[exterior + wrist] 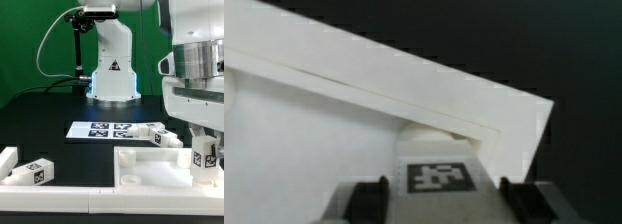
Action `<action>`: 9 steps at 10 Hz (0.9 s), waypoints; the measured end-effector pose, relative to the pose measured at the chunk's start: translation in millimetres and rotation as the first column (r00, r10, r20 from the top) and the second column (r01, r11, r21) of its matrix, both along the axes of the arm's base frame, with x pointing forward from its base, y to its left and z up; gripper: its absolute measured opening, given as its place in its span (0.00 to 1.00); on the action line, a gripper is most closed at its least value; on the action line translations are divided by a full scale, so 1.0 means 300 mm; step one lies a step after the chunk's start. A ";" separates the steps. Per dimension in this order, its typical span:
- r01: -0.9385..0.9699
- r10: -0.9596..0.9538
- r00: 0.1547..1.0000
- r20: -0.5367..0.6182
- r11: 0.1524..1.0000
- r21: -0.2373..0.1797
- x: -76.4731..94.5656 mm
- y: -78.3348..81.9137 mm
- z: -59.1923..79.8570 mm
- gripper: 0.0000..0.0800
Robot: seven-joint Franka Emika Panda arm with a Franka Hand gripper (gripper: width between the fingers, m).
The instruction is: Assemble one leg
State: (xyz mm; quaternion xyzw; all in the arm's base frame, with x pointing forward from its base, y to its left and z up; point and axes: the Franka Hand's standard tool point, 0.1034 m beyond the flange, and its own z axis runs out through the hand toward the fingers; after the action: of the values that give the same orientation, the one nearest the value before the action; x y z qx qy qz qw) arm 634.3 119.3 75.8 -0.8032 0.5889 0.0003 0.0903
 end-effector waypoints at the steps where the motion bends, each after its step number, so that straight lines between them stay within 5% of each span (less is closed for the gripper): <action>1: -0.018 0.018 1.000 0.001 1.000 -0.003 -0.002 0.000 -0.004 0.36; 2: -0.023 0.023 1.000 0.002 1.000 -0.003 -0.002 0.000 -0.004 0.47; 3: -0.204 0.205 0.979 0.022 0.978 -0.036 -0.004 -0.002 -0.008 0.47; 4: -0.406 0.408 0.912 0.033 0.912 -0.067 -0.008 0.000 -0.012 0.68; 5: -0.571 0.575 0.818 0.028 0.816 -0.086 -0.013 0.001 -0.012 0.79; 8: -0.729 0.735 0.677 0.031 0.676 -0.109 -0.016 0.000 -0.013 0.81; 9: -0.829 0.839 0.543 0.019 0.540 -0.143 -0.013 -0.008 -0.011 0.81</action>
Offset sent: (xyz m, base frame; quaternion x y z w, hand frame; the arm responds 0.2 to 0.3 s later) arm -0.0055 0.0066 -0.0057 -0.0126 -0.0033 -0.4141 0.9101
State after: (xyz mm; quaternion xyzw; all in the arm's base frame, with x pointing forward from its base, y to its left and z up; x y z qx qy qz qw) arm 630.6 116.8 72.6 -0.9895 0.1301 -0.0253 0.0571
